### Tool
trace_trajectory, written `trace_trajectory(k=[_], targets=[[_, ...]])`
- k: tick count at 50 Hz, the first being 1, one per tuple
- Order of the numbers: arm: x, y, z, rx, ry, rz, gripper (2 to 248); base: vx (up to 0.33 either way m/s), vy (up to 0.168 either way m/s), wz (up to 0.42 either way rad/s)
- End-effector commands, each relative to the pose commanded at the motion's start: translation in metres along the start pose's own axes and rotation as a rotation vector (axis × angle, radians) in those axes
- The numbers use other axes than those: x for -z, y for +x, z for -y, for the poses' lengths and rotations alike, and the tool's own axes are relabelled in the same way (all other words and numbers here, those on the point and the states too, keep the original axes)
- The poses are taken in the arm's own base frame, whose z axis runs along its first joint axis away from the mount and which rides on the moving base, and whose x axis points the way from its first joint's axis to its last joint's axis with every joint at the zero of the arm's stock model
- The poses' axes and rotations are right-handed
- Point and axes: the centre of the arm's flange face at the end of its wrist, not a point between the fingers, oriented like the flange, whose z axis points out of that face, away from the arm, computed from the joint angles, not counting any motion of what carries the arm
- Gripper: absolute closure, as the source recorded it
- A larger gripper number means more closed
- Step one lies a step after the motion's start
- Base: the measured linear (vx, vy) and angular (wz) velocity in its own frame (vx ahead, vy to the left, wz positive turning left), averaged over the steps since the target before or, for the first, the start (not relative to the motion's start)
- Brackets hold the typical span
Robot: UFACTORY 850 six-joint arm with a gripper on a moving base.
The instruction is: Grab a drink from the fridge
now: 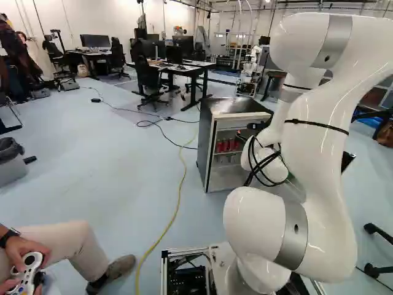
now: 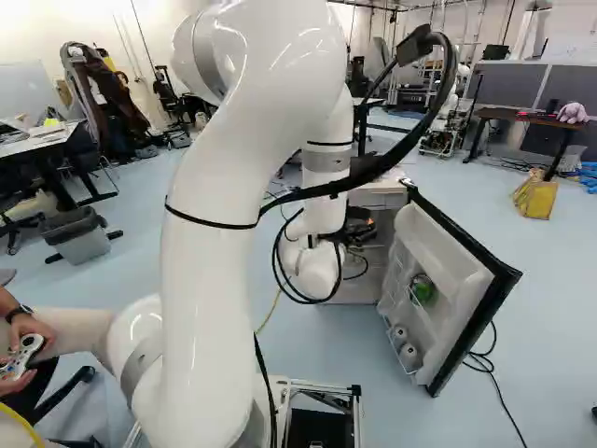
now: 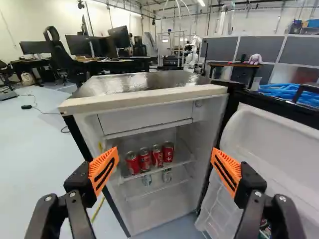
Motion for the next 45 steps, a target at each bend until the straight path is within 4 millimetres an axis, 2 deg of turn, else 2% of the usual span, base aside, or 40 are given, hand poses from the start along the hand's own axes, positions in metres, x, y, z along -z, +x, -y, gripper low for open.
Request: trace_trajectory(k=[45], targets=[[-0.066,-0.052,0.008,0.005,0.116,0.032,3,0.000,0.000,0.000]])
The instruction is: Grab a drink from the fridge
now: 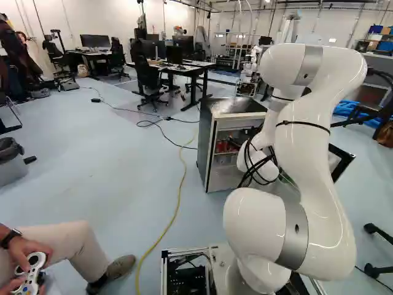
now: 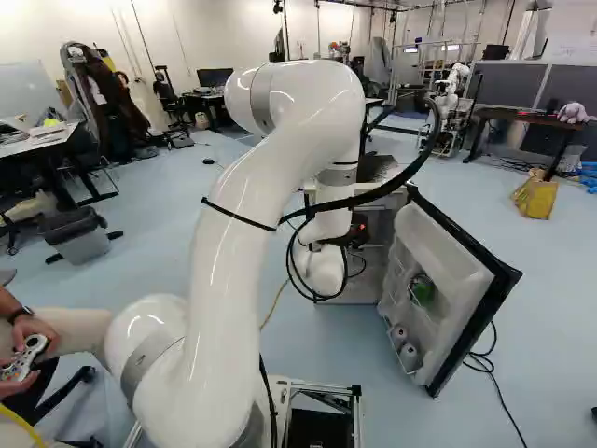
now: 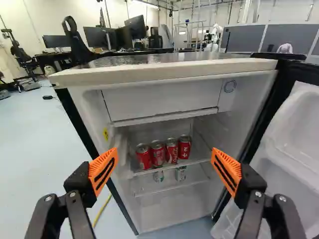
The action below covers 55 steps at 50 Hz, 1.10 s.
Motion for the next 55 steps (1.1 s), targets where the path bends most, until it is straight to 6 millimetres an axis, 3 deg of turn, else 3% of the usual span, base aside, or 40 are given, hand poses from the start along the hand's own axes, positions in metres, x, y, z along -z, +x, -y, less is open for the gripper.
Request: trace_trajectory(k=[55], targets=[[-0.090,-0.071,-0.002,0.017,0.072,-0.009,3,0.000,0.000,0.000]])
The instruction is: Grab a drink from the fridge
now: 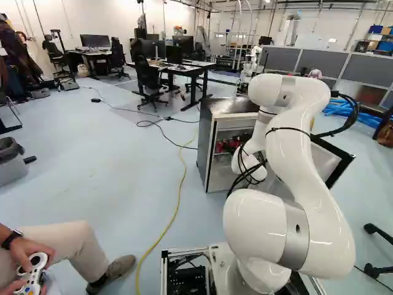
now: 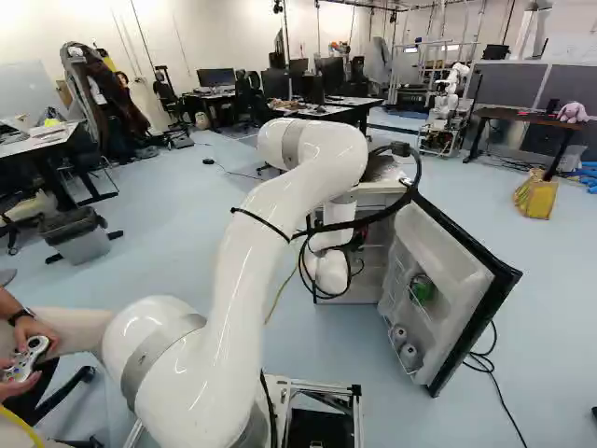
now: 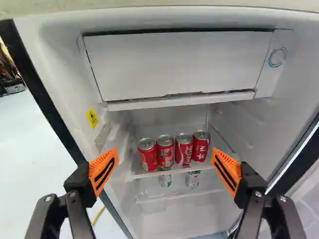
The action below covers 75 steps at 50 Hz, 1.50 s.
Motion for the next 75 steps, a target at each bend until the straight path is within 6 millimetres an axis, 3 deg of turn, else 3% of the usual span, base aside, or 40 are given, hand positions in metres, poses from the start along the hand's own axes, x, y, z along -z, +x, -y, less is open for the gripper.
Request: trace_trajectory(k=[31,58,75], targets=[[-0.054,-0.047,-0.010,0.020,0.016,0.002,3,0.000,0.000,0.000],[-0.091,-0.061,-0.022,0.045,0.015,0.011,3,0.000,0.000,0.000],[-0.095,-0.065,-0.027,0.048,0.009,0.044,3,0.000,0.000,0.000]])
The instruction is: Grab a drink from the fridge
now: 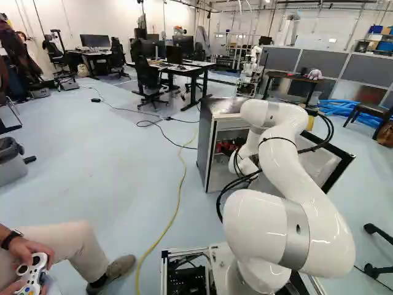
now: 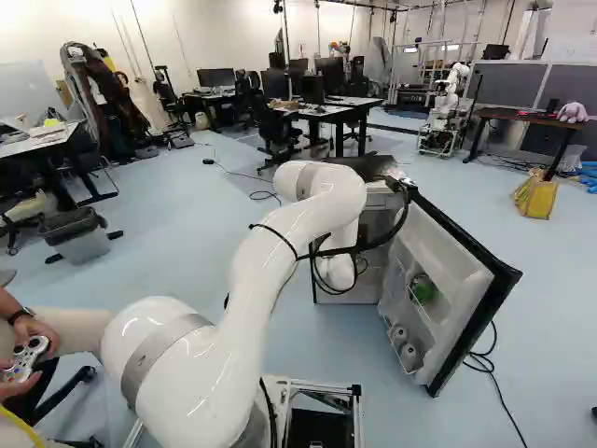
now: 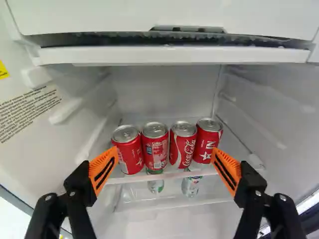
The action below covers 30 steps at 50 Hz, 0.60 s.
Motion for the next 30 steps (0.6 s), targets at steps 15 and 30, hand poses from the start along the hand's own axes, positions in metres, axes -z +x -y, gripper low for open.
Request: trace_trajectory(k=[15,30], targets=[[0.0000,-0.0028,-0.0001,0.000,0.000,0.030,3,0.000,0.000,0.000],[0.0000,-0.0031,-0.0001,0.000,0.000,0.034,28,0.000,0.000,0.000]])
